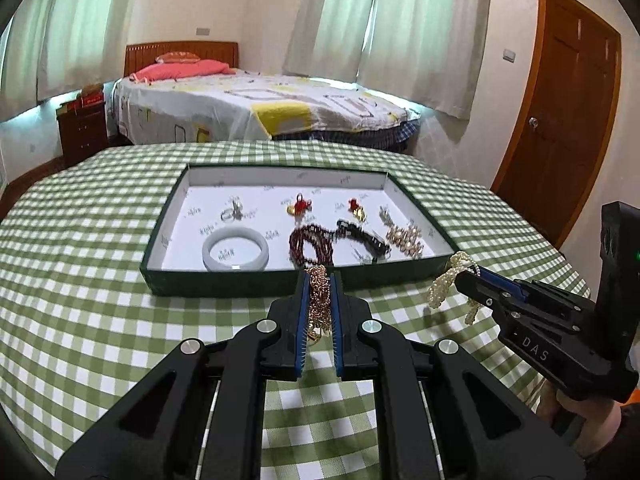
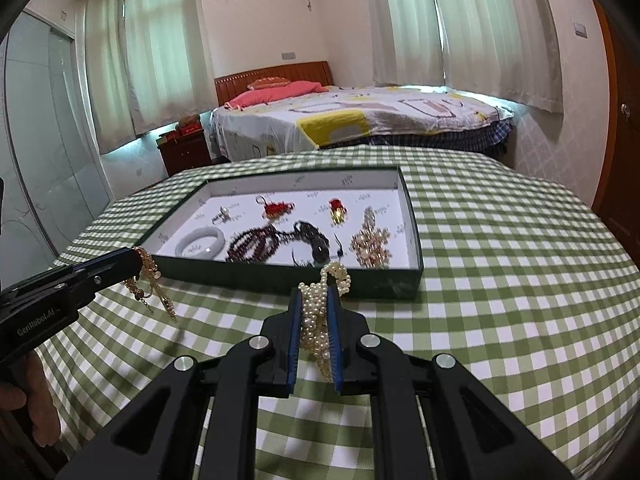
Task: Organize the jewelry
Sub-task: 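Lift the gold chain with the left tool while the right tool carries the pearl necklace over the tray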
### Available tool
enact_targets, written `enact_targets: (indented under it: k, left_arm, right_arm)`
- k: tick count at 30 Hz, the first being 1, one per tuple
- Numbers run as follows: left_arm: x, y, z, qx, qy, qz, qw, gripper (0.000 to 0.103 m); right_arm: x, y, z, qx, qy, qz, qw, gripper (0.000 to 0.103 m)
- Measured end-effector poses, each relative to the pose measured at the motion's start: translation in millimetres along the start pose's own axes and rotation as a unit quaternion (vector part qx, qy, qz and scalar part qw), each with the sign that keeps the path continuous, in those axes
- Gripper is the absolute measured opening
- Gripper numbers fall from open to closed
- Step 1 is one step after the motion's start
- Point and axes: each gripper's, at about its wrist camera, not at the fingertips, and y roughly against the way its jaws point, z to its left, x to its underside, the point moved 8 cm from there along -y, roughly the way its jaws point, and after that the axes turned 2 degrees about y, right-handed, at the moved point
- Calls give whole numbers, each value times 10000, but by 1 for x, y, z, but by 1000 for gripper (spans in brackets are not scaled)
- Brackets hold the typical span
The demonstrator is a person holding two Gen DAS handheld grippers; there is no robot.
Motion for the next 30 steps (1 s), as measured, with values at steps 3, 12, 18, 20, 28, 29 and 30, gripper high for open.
enact_targets:
  k: [3,12,18,20,28,29,30]
  left_arm:
    - [-10,6,-1,3,-23,-113,9999,10]
    - [-41,12,-2,48,7,-396,9992,10]
    - [-73,5,3,40,38,-584,9983,10]
    - [-85,1,5,27,32,-666,9978,10]
    - [-123,-24,15,-36,36,-832,9965,10]
    - [-128,-29,17,-55,25,-859,9963,10]
    - [-131,-31,18,-63,28,-870,9962,10]
  right_arm:
    - [-9,6,4,-26,34,-104,9999,13]
    - [-44,15,10,-110,71,-424,9990,13]
    - [-75,8,11,-98,159,-624,9979,13]
    - [-87,4,11,-98,189,-698,9973,13]
    - [-133,-20,18,-150,289,-941,9950,13]
    - [-137,-22,18,-156,294,-964,9948,13]
    - [-142,-27,19,-159,306,-985,9945,13]
